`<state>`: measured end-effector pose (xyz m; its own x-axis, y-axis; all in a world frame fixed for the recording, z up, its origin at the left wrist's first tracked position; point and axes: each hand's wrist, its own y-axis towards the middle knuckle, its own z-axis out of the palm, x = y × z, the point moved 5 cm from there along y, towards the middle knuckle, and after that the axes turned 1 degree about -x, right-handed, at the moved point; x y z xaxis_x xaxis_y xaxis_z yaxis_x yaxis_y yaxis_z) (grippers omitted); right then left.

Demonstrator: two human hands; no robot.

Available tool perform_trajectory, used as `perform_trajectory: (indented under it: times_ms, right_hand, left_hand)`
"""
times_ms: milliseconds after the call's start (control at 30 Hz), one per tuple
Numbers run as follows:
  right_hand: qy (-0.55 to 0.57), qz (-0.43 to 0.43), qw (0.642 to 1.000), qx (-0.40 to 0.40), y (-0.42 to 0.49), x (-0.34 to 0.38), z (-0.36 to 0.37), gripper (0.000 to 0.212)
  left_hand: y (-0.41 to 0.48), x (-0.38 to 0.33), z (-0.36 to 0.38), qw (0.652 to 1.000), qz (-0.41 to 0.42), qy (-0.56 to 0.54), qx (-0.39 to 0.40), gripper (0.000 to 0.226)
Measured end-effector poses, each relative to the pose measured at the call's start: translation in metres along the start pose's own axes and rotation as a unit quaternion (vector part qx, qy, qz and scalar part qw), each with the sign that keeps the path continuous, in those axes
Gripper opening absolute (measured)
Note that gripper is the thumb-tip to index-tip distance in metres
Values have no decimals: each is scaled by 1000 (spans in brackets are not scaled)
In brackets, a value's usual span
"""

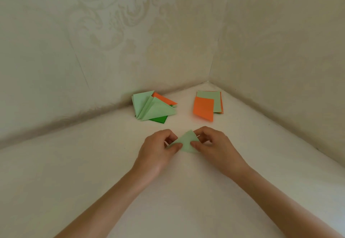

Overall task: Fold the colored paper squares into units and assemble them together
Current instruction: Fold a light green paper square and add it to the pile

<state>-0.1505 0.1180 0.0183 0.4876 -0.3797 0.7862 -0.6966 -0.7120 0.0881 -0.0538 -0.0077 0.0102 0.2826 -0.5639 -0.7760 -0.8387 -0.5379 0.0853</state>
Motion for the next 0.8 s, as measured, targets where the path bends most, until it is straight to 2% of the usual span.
perform_trajectory:
  times_ms: [133, 233, 300, 400, 533, 633, 700, 800]
  right_hand:
    - [113, 13, 993, -31, 31, 16, 3, 14]
    - [155, 42, 985, -68, 63, 21, 10, 12]
    - [96, 32, 992, -78, 84, 23, 21, 10]
    - [-61, 5, 995, -73, 106, 21, 39, 8]
    - [-172, -26, 982, -77, 120, 22, 47, 15]
    - [-272, -55, 957, -86, 122, 24, 52, 21]
    - [-297, -105, 941, -126, 118, 27, 53, 26]
    - [-269, -193, 930, -159, 112, 32, 54, 33]
  left_hand:
    - [18, 6, -32, 996, 17, -53, -66, 23]
    - [41, 15, -51, 989, -3, -23, -144, 16]
    - [53, 21, -55, 985, -23, 21, -172, 6]
    - [63, 29, -53, 980, -34, 97, -169, 7]
    - [74, 38, -52, 972, -28, 154, -175, 11]
    - [78, 40, -50, 955, -7, 234, -181, 17]
    - [77, 39, -50, 944, 26, 262, -198, 17]
    - [75, 36, -47, 939, 96, 269, -193, 12]
